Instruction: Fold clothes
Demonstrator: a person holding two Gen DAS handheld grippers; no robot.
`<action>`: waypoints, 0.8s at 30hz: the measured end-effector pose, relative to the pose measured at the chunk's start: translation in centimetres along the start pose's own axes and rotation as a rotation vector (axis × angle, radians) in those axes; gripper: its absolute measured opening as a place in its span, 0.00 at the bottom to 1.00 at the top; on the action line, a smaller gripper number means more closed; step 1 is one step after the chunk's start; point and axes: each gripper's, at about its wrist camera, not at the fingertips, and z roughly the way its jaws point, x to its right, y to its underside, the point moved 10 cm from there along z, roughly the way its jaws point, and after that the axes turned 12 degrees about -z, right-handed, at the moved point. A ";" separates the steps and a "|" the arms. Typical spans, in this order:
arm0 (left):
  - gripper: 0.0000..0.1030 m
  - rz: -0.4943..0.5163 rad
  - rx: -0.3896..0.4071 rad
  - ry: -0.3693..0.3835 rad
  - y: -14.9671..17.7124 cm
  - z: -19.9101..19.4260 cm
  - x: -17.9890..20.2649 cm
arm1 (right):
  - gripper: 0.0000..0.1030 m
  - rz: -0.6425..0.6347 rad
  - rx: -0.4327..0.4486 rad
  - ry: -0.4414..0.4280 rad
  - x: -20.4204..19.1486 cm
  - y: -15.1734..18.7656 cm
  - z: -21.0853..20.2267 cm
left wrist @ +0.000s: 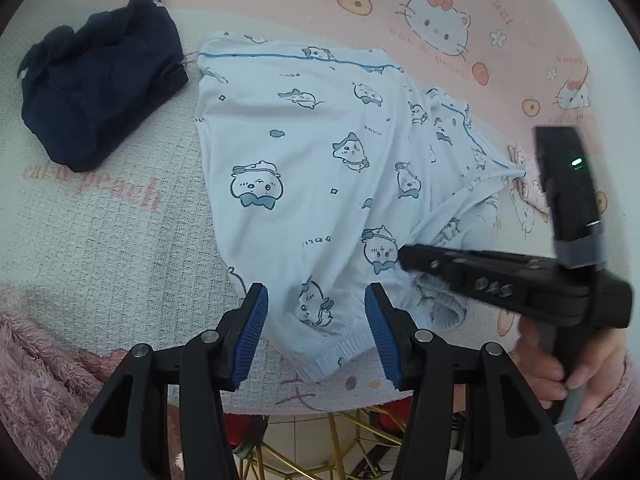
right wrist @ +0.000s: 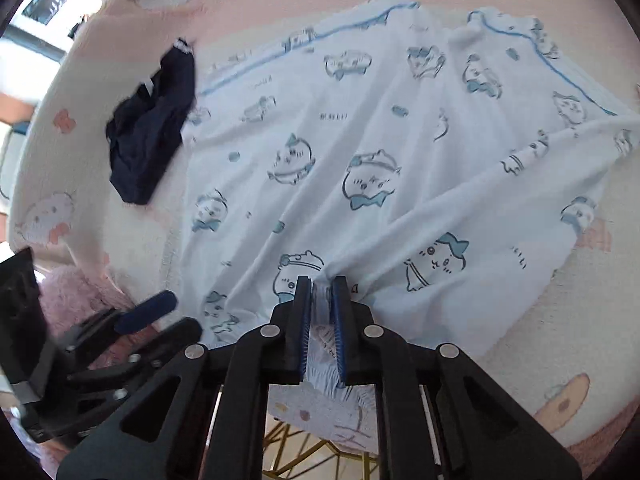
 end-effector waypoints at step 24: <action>0.14 0.297 -0.260 0.031 0.4 7.4 10.3 | 0.34 0.116 0.066 -0.028 7.0 4.5 -1.1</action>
